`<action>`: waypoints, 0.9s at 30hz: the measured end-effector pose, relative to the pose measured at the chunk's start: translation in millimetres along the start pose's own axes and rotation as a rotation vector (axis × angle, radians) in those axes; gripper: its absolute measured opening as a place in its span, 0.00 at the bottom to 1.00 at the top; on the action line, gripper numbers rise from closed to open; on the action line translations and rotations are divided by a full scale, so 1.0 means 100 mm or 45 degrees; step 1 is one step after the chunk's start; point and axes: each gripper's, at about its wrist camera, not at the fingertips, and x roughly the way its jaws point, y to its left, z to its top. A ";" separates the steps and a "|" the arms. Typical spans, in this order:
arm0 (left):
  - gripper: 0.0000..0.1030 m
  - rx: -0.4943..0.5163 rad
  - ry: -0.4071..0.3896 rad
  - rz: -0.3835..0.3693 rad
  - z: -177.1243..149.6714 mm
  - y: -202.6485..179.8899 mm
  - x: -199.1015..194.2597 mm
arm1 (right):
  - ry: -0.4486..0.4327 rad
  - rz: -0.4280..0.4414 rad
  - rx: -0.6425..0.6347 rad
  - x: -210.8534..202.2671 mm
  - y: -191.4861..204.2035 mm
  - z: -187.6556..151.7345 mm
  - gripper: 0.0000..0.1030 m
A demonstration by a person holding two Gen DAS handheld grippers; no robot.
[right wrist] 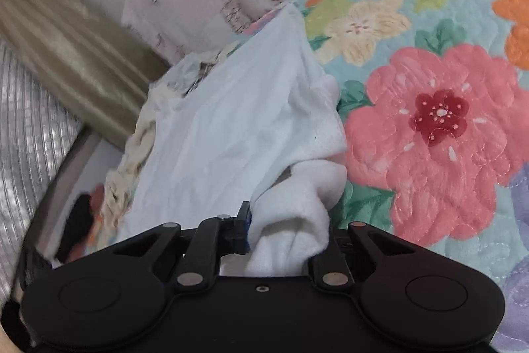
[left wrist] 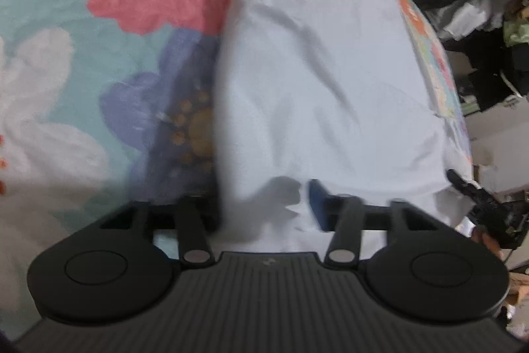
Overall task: Fold clothes
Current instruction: 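Grasp the shirt edge with the right gripper while the left gripper grasps the hem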
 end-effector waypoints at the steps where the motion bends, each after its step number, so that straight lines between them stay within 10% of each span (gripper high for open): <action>1: 0.57 0.001 0.000 -0.006 -0.01 -0.01 0.01 | 0.016 -0.021 -0.004 -0.01 0.00 -0.03 0.31; 3: 0.44 -0.020 -0.009 -0.012 -0.01 -0.02 0.03 | 0.060 -0.010 0.041 -0.03 -0.05 -0.12 0.39; 4: 0.15 -0.035 -0.013 -0.016 -0.01 -0.02 0.06 | 0.079 0.020 0.063 -0.04 -0.09 -0.16 0.40; 8: 0.11 0.010 -0.058 0.018 0.01 -0.13 0.16 | 0.046 0.106 0.214 0.05 -0.29 -0.19 0.39; 10: 0.11 0.037 -0.095 0.042 0.00 -0.22 0.12 | 0.004 0.139 0.237 0.08 -0.29 -0.12 0.13; 27: 0.10 0.078 -0.233 -0.012 -0.46 -0.68 -0.73 | 0.017 0.038 -0.107 -0.86 0.55 0.09 0.09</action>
